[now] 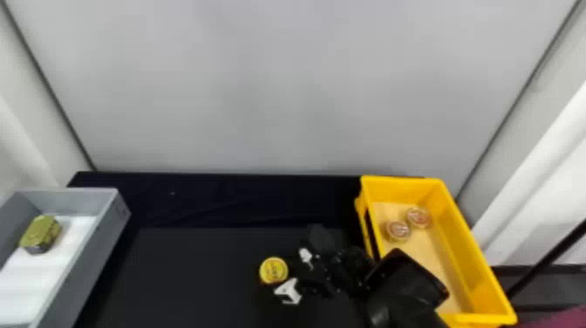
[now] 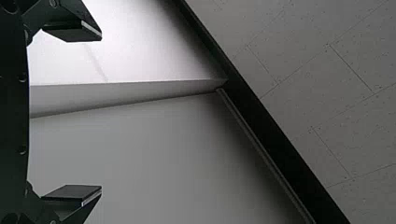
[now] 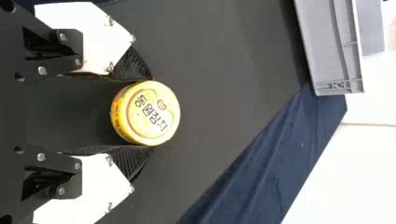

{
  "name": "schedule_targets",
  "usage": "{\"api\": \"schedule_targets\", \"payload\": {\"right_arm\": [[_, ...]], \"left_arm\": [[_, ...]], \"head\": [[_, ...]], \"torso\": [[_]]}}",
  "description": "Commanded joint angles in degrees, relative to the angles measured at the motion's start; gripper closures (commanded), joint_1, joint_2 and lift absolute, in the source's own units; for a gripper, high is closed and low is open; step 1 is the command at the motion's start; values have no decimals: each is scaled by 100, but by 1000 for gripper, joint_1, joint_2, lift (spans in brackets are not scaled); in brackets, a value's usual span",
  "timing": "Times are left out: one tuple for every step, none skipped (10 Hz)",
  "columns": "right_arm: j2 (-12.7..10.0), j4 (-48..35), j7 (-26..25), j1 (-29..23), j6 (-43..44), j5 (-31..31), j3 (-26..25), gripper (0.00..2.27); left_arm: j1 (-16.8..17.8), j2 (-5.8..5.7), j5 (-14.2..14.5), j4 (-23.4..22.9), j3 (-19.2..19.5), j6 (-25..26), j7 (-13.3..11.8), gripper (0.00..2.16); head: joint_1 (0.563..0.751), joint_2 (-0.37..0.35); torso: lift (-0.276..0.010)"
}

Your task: Pick up the round yellow can and place it in the yellow rectangular box

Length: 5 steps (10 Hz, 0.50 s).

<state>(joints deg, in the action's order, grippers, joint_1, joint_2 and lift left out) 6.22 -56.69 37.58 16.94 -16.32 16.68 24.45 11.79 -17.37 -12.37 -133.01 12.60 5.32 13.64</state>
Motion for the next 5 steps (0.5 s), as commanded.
{"api": "schedule_targets", "payload": {"right_arm": [[301,-1520,138,-587,-681,21,-519,653],[371,-2074,120,-771,-866,29,-756,653],[406,-2619,120,-912,-989,135,-1082,653],[424,-3067,76,-947,-1121,241,-1460,653],[450,-3322,15,-938,-1147,320,-1759,653]], "left_arm": [[-72,-13,33,-15,-2,57,-1,124],[-89,-40,33,-50,-11,136,-1,124],[-98,-128,33,-129,-11,277,-1,124],[-81,-224,33,-208,6,373,-1,124],[-54,-277,33,-234,6,461,-1,124]], "head": [[694,-58],[694,-58],[694,-58],[694,-58],[694,-58]], "torso": [[0],[0],[0],[0],[0]]}}
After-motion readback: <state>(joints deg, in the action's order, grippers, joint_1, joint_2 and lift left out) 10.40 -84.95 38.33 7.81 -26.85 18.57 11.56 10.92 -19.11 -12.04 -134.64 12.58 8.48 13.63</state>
